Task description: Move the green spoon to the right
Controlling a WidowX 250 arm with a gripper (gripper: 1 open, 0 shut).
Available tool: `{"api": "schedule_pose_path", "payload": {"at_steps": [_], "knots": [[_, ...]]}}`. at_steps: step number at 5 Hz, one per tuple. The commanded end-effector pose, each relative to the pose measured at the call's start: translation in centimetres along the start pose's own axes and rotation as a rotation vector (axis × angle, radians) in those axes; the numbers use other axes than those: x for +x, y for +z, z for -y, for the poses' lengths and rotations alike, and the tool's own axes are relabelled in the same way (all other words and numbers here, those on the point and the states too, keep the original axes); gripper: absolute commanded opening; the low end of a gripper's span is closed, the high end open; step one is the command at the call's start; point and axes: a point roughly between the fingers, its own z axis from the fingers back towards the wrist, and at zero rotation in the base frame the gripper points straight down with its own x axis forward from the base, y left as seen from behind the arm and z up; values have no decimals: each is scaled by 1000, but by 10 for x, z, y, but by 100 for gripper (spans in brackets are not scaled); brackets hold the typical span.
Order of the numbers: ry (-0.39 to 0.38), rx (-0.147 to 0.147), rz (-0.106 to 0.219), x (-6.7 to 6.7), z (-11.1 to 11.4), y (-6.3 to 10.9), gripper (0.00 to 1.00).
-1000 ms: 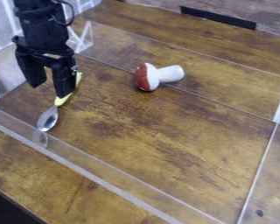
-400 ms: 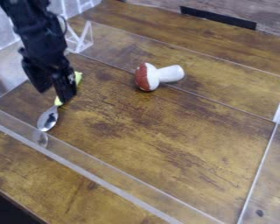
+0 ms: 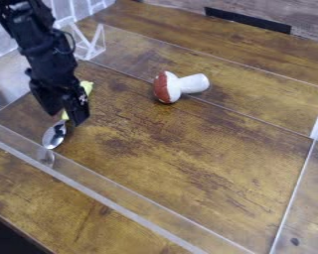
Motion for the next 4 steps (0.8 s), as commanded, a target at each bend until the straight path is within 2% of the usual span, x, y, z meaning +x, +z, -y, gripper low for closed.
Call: {"api": "schedule_pose_path", "payload": {"at_steps": [1, 2, 4], "knots": [[10, 19, 60, 12, -10, 9, 100], [17, 12, 60, 13, -11, 3, 0], [56, -21, 72, 19, -15, -2, 0]]}}
